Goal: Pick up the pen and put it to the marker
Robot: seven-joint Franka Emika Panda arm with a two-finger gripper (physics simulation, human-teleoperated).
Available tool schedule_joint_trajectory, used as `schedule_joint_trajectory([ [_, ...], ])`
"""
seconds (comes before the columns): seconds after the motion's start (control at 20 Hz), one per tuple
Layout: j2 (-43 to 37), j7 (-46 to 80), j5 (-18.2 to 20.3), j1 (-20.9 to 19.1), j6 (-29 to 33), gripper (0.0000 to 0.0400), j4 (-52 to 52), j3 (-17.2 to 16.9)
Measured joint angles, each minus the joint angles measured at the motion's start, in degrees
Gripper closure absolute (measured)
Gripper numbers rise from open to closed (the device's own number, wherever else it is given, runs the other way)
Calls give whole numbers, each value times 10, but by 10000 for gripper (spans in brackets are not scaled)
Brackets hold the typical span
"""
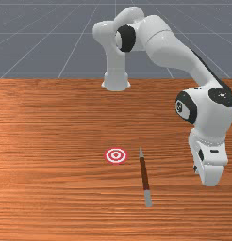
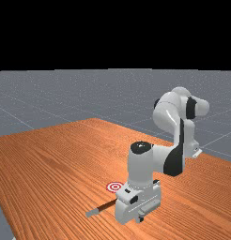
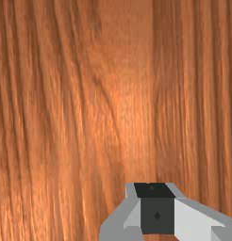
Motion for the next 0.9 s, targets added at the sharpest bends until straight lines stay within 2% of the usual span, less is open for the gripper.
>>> schedule_joint_trajectory([
  [0.1, 0, 0, 0, 0, 0, 400, 0, 0],
  [0.15, 18, -9, -1, 0, -16, 400, 34, 1],
  [0.3, -14, -54, -5, -18, 12, 400, -28, 6],
  [0.55, -75, -121, -5, -79, 63, 400, -140, 5],
  [0.75, -92, -110, 0, -95, 84, 400, -171, -4],
  [0.9, -85, -121, 10, -104, 88, 400, -168, 7],
])
